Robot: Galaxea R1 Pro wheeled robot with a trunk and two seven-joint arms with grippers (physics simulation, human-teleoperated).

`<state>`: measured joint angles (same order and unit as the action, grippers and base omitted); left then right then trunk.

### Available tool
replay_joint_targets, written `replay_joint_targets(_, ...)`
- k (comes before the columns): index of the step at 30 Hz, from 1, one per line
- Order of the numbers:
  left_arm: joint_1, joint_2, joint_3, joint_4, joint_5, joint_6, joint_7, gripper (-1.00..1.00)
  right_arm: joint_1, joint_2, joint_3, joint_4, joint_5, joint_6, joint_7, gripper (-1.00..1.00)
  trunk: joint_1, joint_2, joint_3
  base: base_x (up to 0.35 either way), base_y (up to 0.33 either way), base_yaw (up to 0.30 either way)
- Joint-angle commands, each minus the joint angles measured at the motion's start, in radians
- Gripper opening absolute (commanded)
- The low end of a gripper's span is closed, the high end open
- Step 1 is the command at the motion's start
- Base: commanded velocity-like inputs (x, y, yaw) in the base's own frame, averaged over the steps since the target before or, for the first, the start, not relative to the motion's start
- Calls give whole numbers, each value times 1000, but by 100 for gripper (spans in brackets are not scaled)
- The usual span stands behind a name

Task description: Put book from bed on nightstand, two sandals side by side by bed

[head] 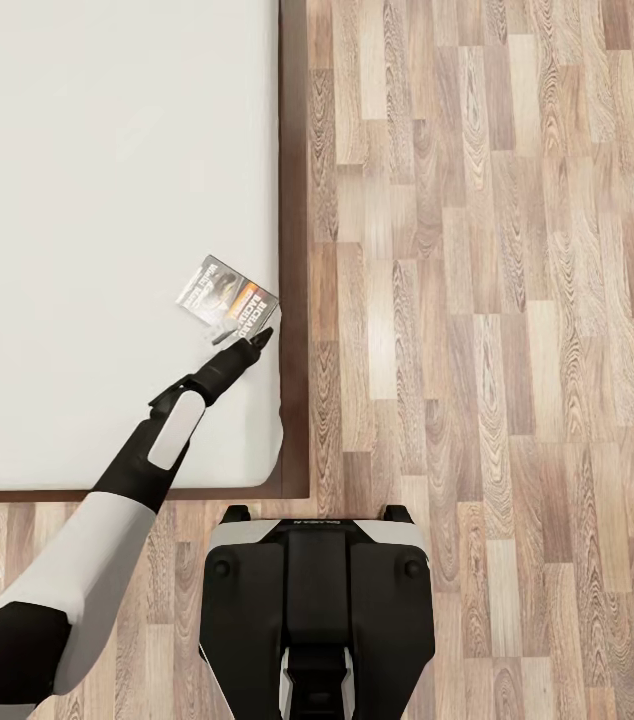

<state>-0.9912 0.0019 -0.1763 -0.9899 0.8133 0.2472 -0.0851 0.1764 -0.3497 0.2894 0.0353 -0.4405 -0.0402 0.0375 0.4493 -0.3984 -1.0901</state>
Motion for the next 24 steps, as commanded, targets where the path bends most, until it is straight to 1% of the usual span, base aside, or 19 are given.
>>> replay_joint_targets(1,0,-1,0,0,7,4,-1,100,0,0,8,2,-10,-4,4,100,1,-2,-1,0,0,0)
replay_joint_targets(24,-14,-1,0,0,7,4,3,100,0,0,8,2,-10,-4,4,100,1,-2,-1,0,0,0)
